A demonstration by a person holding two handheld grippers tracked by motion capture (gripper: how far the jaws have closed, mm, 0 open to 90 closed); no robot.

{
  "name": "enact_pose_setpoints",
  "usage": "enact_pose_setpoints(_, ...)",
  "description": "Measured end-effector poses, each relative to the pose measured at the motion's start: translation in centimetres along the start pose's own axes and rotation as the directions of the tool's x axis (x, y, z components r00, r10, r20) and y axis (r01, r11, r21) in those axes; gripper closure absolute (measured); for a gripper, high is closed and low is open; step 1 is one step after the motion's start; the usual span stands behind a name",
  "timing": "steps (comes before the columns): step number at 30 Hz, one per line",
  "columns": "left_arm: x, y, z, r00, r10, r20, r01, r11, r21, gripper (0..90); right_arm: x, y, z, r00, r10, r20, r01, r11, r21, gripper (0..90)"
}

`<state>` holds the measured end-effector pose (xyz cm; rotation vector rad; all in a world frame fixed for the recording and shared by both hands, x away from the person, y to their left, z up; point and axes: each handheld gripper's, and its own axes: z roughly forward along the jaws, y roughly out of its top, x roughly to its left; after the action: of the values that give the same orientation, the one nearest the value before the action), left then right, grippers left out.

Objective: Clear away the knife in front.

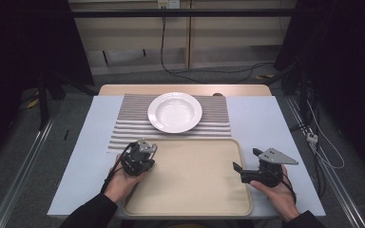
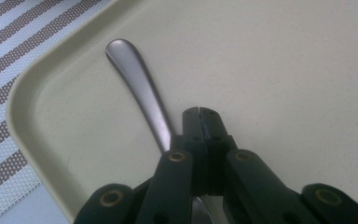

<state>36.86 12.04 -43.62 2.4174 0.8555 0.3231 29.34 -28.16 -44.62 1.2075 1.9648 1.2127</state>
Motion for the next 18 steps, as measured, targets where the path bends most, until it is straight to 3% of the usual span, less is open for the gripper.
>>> enact_pose_setpoints(18, 1.6, -2.1, -1.3, 0.9985, -0.055, -0.008, 0.055, 0.9985, -0.010, 90.0, 0.0, 0.0, 0.0, 1.0000, 0.000, 0.003, 0.000, 1.000, 0.001, 8.2)
